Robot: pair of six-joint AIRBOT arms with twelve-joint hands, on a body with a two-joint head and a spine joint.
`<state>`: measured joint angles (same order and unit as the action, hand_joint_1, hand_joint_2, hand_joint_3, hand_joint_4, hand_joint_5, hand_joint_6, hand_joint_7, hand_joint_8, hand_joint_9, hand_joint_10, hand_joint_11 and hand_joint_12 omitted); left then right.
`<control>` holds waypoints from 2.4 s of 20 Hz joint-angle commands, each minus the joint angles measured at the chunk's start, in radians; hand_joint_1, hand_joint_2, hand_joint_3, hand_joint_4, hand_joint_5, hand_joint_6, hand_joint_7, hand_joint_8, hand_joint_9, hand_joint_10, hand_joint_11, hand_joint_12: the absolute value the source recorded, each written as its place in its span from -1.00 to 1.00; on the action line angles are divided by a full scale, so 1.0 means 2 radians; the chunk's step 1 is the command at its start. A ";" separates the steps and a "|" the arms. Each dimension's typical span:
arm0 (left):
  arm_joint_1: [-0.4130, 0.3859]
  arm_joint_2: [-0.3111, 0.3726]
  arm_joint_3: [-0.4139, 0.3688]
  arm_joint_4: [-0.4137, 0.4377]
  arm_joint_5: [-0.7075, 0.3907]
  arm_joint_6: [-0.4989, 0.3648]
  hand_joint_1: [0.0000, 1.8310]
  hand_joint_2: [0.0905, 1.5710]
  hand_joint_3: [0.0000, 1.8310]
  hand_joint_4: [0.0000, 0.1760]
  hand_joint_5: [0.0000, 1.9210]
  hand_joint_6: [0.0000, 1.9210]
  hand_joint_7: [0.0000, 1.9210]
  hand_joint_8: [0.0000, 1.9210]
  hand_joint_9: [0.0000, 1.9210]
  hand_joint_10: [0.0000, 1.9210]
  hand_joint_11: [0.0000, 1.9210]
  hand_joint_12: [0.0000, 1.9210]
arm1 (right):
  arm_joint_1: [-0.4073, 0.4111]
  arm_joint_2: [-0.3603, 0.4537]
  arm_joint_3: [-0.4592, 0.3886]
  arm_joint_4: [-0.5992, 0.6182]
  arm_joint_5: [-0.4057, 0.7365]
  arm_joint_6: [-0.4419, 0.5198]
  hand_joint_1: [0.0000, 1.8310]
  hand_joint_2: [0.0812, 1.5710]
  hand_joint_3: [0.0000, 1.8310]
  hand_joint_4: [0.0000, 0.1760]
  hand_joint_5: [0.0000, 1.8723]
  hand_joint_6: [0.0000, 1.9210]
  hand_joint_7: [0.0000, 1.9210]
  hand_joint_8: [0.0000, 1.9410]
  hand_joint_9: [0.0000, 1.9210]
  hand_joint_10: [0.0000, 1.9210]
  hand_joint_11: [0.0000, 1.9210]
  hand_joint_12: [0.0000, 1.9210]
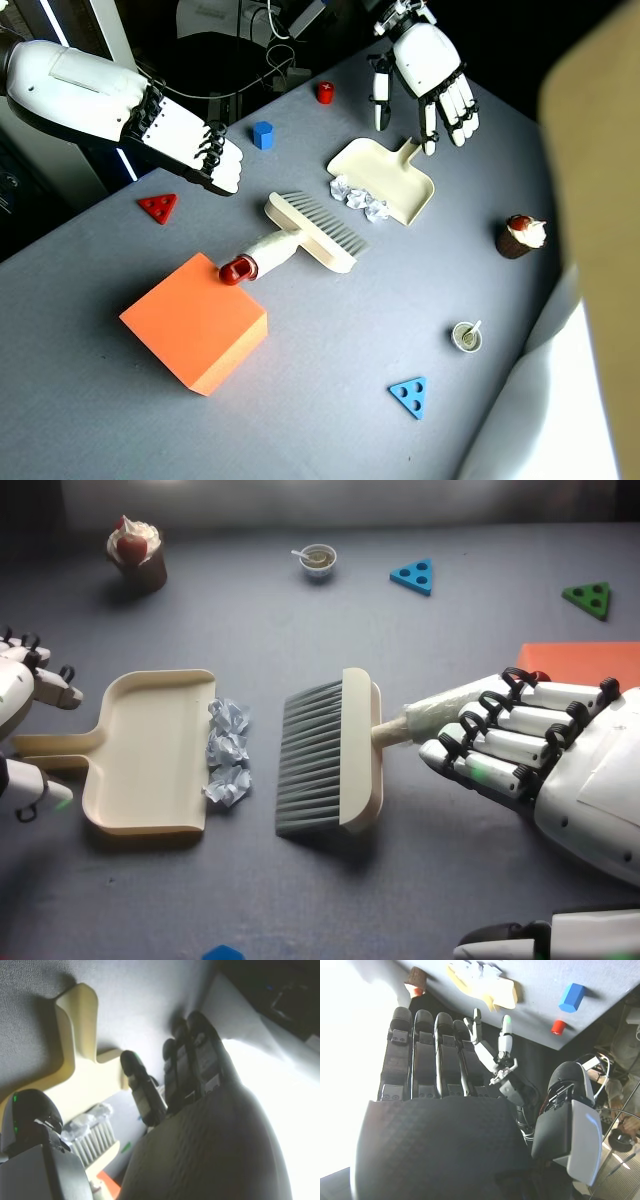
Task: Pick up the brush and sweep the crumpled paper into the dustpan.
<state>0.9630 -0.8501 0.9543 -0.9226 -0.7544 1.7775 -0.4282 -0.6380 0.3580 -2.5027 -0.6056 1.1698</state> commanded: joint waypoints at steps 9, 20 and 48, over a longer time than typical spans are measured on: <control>-0.002 -0.013 0.025 0.035 -0.046 0.001 -0.17 0.19 -1.00 0.37 -0.39 -1.00 -0.70 -1.00 -0.77 -1.00 -0.87 -0.80 | 0.003 0.002 -0.007 -0.019 -0.056 0.000 -1.00 0.21 -1.00 -1.00 -0.78 -1.00 -0.74 -1.00 -0.74 -1.00 -0.75 -0.99; 0.022 -0.037 0.030 0.033 -0.060 -0.007 -0.12 0.19 -1.00 0.20 -0.35 -1.00 -0.69 -1.00 -0.77 -1.00 -0.85 -0.77 | -0.015 -0.014 -0.017 0.005 -0.143 0.000 -1.00 0.21 -1.00 -1.00 -0.77 -1.00 -0.74 -1.00 -0.74 -1.00 -0.76 -0.99; -0.011 -0.061 0.071 0.039 -0.043 0.003 0.13 0.42 -1.00 -0.08 -0.03 0.10 -0.56 -1.00 -0.63 -1.00 -0.74 -0.69 | -0.107 -0.233 0.105 -0.072 -0.428 -0.187 -0.04 0.09 -1.00 -1.00 -0.82 -1.00 -0.76 -1.00 -0.74 -1.00 -0.75 -1.00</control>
<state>0.9413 -0.9741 1.0954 -0.8757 -0.7406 1.7790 -0.6456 -1.1194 0.5827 -2.5599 -1.3575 0.8047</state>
